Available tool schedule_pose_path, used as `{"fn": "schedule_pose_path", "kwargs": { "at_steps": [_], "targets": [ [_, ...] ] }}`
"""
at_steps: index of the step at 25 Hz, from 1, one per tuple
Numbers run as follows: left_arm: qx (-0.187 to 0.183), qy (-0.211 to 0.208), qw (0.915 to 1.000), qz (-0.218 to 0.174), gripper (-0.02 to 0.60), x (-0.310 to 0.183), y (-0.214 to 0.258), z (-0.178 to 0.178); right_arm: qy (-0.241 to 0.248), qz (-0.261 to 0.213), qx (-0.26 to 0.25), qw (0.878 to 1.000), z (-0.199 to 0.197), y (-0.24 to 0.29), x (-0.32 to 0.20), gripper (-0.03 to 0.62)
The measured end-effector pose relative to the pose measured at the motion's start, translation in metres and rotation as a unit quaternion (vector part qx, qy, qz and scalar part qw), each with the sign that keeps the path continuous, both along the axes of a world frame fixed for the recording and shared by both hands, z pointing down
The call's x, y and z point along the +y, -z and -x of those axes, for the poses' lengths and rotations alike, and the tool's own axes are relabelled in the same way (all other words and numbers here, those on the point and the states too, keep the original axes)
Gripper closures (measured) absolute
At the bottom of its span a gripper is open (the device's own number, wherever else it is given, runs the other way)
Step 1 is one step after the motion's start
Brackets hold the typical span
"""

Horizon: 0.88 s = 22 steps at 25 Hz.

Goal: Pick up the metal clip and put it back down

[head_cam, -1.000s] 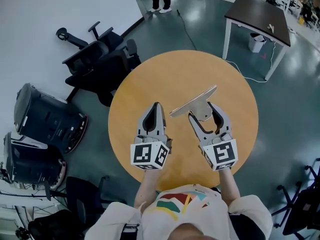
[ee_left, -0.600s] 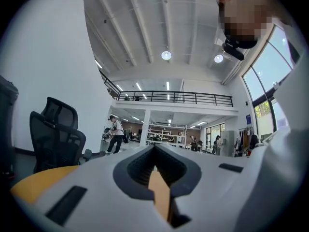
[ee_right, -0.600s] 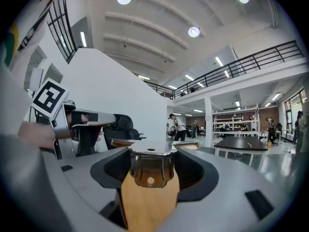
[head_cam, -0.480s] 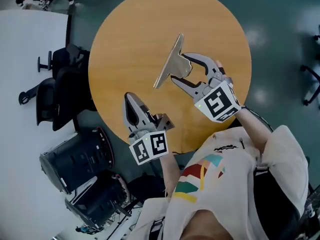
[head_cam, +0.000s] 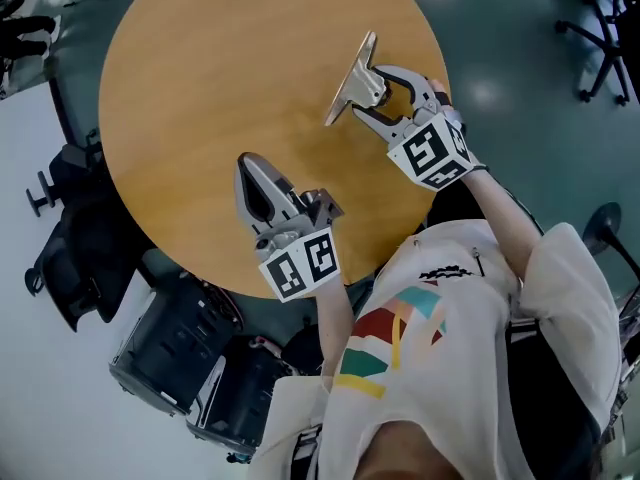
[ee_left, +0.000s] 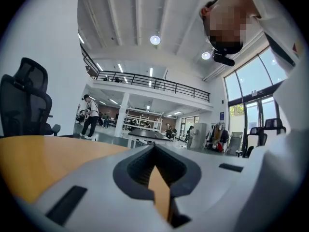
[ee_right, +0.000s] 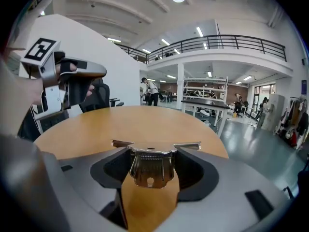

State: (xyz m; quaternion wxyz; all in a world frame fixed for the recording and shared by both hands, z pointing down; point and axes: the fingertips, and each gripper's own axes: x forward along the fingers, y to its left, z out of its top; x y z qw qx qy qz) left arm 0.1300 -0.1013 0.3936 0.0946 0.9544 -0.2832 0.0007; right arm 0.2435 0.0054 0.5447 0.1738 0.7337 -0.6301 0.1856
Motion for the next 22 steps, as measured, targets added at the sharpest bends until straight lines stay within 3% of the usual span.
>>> {"fn": "schedule_pose_path", "kwargs": {
  "at_steps": [5, 11, 18, 22],
  "targets": [
    [-0.033, -0.045, 0.9983, 0.017, 0.538, 0.024, -0.033, -0.027, -0.031, 0.049, -0.017, 0.998, -0.011, -0.051, 0.041, 0.301],
    [-0.031, -0.036, 0.9986, 0.022, 0.538, 0.024, -0.041, -0.028, -0.030, 0.084, 0.016, 0.996, -0.014, -0.068, 0.051, 0.301],
    [-0.031, -0.025, 0.9991, 0.014, 0.538, 0.019, -0.035, -0.012, -0.035, 0.081, 0.003, 0.996, -0.012, -0.067, 0.052, 0.299],
    [-0.023, -0.008, 0.9996, 0.011, 0.538, 0.017, -0.020, 0.001, -0.027, 0.051, -0.024, 0.998, -0.008, -0.032, 0.050, 0.299]
  ]
}}
